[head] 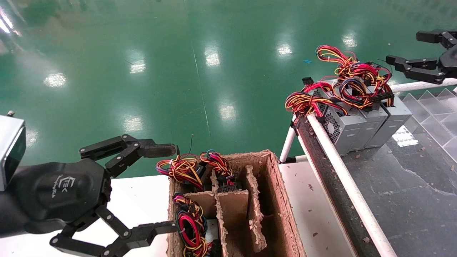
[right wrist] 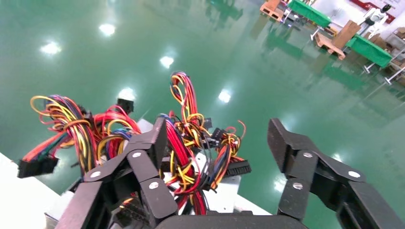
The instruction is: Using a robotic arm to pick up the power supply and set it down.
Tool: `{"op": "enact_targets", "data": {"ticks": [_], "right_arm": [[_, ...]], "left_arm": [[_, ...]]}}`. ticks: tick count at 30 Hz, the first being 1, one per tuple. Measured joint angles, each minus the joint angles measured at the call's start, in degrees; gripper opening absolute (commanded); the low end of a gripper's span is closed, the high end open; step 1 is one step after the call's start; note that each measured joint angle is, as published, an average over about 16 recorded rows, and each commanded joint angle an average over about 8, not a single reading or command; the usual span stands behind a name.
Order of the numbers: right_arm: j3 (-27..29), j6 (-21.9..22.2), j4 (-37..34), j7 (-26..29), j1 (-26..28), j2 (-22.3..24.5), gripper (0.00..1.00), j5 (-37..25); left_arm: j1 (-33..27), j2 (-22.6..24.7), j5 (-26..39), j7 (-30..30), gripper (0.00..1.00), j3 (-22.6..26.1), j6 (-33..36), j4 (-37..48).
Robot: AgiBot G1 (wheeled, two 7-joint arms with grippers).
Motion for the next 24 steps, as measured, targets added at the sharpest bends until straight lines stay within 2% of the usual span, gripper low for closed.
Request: {"op": "enact_targets", "data": {"ticks": [24], "right_arm": [[1.26, -7.36, 22.29, 9.76, -15.58, 3.02, 1.00, 13.95]], "left_arm": [[-0.01, -0.01, -0.02, 0.02, 1.00, 0.03, 0.00, 0.02]]}}
